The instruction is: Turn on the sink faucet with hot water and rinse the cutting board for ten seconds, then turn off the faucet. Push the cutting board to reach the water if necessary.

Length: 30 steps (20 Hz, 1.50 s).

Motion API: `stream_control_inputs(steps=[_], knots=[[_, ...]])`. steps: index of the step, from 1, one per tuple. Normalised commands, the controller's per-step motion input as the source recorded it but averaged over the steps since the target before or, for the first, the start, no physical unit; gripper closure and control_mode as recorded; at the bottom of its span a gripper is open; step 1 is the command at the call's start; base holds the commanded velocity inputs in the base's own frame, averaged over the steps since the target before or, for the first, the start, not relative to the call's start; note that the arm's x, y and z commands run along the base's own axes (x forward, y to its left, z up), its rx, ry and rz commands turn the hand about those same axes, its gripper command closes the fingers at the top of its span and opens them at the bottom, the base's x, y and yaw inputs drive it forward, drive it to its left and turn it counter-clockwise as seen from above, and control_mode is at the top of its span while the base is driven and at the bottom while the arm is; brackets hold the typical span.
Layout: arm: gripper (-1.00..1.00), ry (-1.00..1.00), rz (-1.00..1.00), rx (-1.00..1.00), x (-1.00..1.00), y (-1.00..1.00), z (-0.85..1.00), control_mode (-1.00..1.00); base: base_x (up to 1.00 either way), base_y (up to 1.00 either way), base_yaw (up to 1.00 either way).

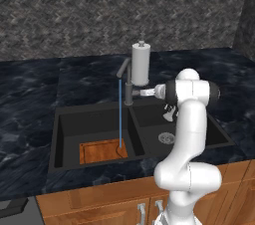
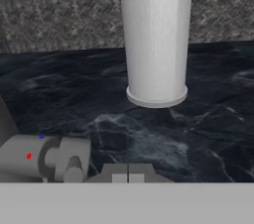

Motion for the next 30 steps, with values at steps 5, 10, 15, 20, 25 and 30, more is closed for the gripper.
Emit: stream_control_inputs(steps=[5, 10, 15, 20, 25, 30], knots=[[1.0, -0.02, 0.0, 0.0, 0.0, 0.09, -0.03, -1.0, 0.0, 0.0, 0.0], [1.0, -0.06, 0.0, 0.0, 0.0, 0.19, 0.0, -1.0, 0.0, 0.0, 0.0], [1.0, -0.15, 0.0, 0.0, 0.0, 0.11, 0.0, -1.0, 0.0, 0.0, 0.0], [1.0, -0.16, 0.0, 0.0, 0.0, 0.08, 0.0, -1.0, 0.0, 0.0, 0.0], [1.0, -0.18, 0.0, 0.0, -0.01, 0.07, 0.01, -1.0, 0.0, 0.0, 0.0], [1.0, -0.21, 0.0, 0.0, -0.04, 0.11, 0.03, -1.0, 0.0, 0.0, 0.0]])
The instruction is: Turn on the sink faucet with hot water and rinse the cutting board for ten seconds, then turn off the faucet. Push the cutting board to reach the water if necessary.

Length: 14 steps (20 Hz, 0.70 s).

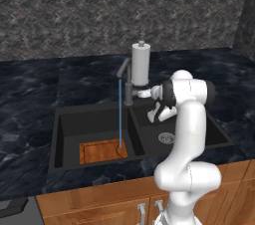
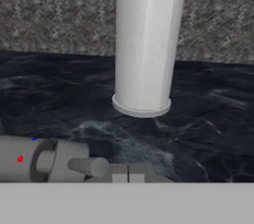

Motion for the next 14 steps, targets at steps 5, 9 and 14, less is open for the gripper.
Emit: stream_control_inputs(steps=[5, 9, 14], knots=[[1.0, -0.25, 0.0, 0.0, -0.12, 0.15, 0.07, -1.0, 0.0, 0.0, 0.0], [1.0, -0.25, 0.01, 0.01, -0.15, 0.14, 0.03, -1.0, 0.0, 0.0, 0.0], [1.0, -0.21, 0.0, 0.07, -0.23, 0.07, 0.0, -1.0, 0.0, 0.0, 0.0]])
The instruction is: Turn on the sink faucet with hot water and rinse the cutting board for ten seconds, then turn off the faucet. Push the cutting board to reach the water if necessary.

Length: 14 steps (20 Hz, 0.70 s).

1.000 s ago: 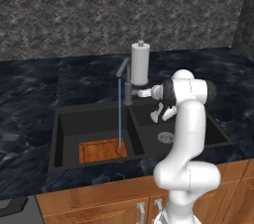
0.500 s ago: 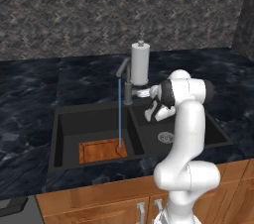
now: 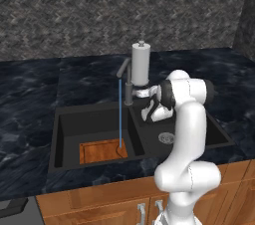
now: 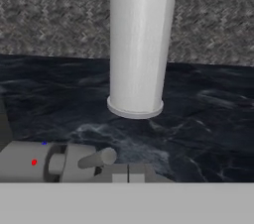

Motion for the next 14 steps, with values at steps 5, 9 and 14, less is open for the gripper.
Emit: stream_control_inputs(steps=[5, 9, 14], knots=[[1.0, -0.27, 0.0, 0.05, -0.16, 0.03, 0.04, -1.0, 0.0, 0.0, 0.0], [1.0, -0.24, 0.0, 0.0, 0.0, 0.0, 0.0, -1.0, 0.0, 0.0, 0.0], [1.0, -0.2, 0.0, 0.0, 0.0, 0.0, 0.0, -1.0, 0.0, 0.0, 0.0]])
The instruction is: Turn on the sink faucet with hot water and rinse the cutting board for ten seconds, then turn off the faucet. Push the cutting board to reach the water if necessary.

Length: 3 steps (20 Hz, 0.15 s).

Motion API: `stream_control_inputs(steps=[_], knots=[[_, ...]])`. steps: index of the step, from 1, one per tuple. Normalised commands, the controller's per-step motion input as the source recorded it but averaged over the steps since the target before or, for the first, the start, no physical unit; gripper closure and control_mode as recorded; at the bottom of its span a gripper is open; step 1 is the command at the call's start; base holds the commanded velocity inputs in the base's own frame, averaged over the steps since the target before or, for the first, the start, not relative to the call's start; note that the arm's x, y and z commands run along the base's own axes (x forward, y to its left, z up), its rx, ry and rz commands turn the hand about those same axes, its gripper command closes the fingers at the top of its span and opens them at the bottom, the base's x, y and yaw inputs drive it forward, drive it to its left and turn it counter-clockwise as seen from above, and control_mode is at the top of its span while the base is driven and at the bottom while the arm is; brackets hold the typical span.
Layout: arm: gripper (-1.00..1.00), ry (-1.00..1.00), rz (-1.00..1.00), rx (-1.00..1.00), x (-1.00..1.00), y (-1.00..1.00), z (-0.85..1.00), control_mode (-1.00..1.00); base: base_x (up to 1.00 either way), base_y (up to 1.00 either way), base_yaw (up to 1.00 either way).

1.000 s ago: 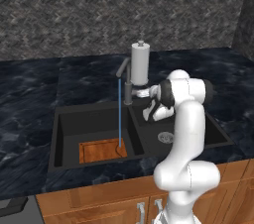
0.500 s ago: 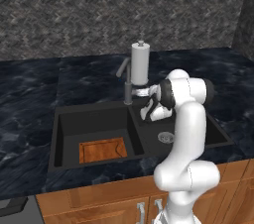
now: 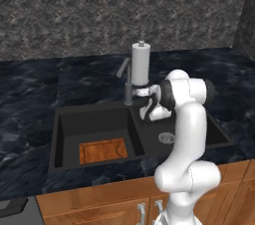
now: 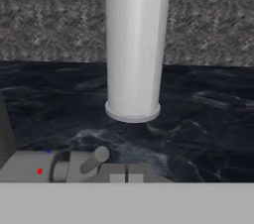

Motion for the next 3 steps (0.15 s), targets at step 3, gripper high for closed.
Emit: stream_control_inputs(steps=[3], knots=[[1.0, -0.15, 0.0, 0.0, 0.0, 0.0, 0.0, -1.0, 0.0, 0.0, 0.0]])
